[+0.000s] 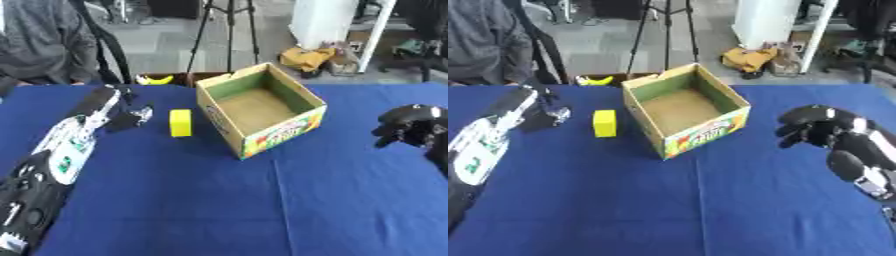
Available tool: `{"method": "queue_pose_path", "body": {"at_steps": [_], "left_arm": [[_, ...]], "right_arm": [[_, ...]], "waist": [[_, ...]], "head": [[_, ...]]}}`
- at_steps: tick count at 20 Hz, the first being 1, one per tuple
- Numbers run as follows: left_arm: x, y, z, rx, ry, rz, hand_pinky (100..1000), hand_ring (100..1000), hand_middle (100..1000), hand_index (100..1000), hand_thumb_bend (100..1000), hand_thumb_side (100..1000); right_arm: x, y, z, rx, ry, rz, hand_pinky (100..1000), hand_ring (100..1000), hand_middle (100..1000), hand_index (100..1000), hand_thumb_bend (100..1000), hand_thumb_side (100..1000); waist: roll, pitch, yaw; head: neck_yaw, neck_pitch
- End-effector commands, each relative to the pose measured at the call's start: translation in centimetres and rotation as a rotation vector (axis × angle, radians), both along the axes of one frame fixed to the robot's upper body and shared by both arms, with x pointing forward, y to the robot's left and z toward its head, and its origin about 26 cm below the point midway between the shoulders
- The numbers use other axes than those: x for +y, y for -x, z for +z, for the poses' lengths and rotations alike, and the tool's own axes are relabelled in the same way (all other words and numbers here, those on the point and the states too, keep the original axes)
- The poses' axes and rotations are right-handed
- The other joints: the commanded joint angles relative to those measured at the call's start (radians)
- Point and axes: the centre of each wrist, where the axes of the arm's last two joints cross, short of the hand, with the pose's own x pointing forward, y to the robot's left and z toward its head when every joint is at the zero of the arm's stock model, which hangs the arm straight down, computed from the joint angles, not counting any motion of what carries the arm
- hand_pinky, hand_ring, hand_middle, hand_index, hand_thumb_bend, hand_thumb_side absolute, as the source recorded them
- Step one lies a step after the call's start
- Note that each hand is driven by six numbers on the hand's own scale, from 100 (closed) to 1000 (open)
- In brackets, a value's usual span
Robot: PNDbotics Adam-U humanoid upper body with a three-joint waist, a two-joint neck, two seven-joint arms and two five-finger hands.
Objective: Pick up objects on the table and place them in the box.
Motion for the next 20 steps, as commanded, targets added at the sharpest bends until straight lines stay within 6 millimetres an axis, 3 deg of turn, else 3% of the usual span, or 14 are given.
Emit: {"method": "queue_pose_path", "body": {"at_steps": [1, 9, 20], "left_arm": [[-0.7, -0.8, 0.7, -0.036, -0.032, -0.001, 661, 608, 614, 792, 379, 660], [-2.3, -1.4, 0.6, -0.075, -0.115, 0.023, 680, 626, 639, 815, 547, 529], [-1.5, -1.5, 1.9, -0.142, -0.189, 0.088, 724, 706, 733, 848, 567, 468]], "right_arm": [[0.2, 0.0, 0.9, -0.030, 0.017, 0.016, 653, 728, 735, 761, 566, 607], [0.5, -0.1, 1.2, -0.040, 0.031, 0.033, 653, 728, 736, 761, 567, 609], [0.6, -0.2, 1.5, -0.049, 0.048, 0.039, 652, 728, 736, 760, 567, 612]], "waist": [[0.002, -0.015, -0.006], [0.010, -0.001, -0.039], [0.024, 0.014, -0.064]], "head": [[0.009, -0.005], [0.028, -0.014], [0.036, -0.027]]}}
